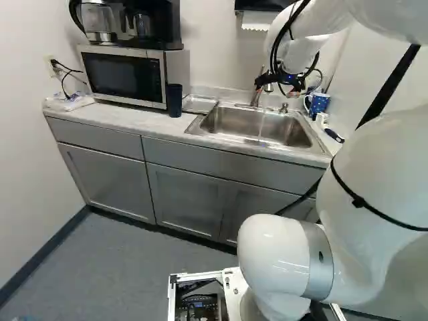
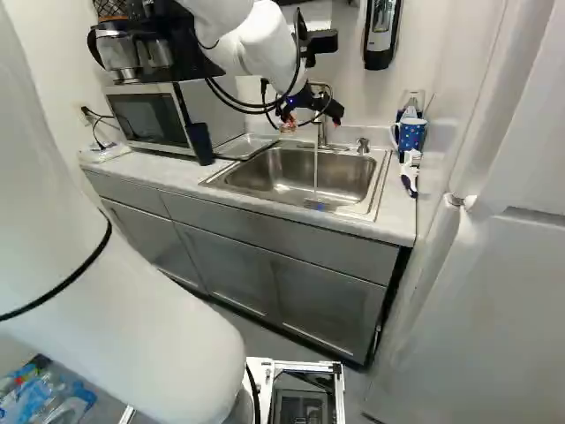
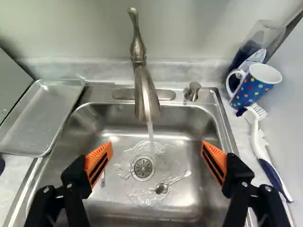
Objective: Rinse the cup and place it in the tray
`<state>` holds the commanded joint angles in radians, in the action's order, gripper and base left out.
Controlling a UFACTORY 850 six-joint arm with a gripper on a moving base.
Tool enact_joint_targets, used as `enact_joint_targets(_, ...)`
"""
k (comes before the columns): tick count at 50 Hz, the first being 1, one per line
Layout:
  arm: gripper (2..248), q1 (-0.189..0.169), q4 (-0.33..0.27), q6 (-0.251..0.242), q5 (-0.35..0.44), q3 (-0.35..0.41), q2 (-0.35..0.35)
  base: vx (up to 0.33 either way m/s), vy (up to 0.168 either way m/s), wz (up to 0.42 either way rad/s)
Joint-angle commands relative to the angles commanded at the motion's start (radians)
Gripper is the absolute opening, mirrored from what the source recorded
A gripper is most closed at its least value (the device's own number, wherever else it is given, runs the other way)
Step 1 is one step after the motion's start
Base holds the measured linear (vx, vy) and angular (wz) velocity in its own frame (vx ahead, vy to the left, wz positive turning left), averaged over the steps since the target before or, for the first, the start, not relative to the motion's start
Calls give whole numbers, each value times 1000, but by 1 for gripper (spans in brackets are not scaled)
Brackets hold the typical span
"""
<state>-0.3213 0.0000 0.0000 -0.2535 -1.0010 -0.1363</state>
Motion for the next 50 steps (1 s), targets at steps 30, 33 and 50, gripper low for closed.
enact_joint_targets(30, 247, -2, 0, 0, -203, 11, -12, 0, 0, 0)
enact_joint_targets(33, 247, -2, 1, 0, -214, 11, -12, 0, 0, 0)
enact_joint_targets(50, 247, 21, 10, 0, -219, 22, -24, 0, 0, 0)
